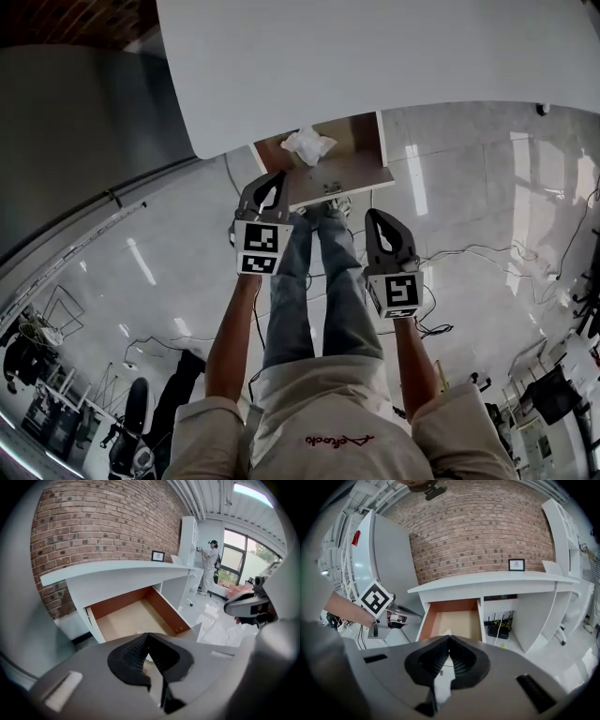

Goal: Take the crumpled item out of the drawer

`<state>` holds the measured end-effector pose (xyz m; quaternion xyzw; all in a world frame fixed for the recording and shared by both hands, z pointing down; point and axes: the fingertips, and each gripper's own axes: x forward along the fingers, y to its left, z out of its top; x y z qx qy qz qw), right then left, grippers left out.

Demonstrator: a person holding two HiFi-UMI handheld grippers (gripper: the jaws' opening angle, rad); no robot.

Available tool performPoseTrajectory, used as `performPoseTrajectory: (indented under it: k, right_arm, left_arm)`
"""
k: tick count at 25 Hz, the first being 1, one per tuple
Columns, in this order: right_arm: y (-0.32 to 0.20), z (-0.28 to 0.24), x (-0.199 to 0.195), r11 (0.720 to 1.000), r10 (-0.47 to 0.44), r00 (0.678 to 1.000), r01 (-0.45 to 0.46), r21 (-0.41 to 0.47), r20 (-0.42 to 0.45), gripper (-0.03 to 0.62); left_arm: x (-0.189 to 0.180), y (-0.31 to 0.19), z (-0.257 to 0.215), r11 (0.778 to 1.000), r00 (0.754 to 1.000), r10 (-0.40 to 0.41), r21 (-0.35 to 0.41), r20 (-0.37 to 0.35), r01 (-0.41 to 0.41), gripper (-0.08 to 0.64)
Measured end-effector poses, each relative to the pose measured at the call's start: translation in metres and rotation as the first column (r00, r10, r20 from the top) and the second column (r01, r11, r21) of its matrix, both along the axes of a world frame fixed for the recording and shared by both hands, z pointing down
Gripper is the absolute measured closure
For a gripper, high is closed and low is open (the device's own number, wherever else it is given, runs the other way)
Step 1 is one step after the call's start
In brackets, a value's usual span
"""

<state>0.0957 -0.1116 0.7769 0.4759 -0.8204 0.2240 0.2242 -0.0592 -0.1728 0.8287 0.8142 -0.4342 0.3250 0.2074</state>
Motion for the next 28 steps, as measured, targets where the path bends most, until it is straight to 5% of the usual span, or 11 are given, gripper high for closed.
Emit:
performPoseTrajectory:
  k: [3,9,19,28]
  right_arm:
    - [0.006,0.010,0.009,1.000,0.019,1.000,-0.020,-0.016,-0.003,0.580]
    - [0.014,0.018,0.017,0.998,0.057,0.998,-0.056,-0.029,0.003,0.580]
    - [0.013,0.017,0.020,0.996,0.087,0.996,-0.086,-0.033,0.037,0.580]
    - [0.008,0.017,0.024,0.995,0.093,0.995,-0.092,-0.040,0.046,0.580]
  left_arm:
    - [0.009,-0.008,0.018,0.996,0.990,0.090,-0.002,0.109,-0.090,0.551]
    - [0.024,-0.029,0.041,0.970,0.930,0.243,-0.057,0.277,-0.237,0.551]
    - [0.030,-0.056,0.095,0.952,0.910,0.269,-0.231,0.316,-0.201,0.507]
    - [0.035,-0.078,0.125,0.942,0.915,0.259,-0.292,0.311,-0.167,0.440]
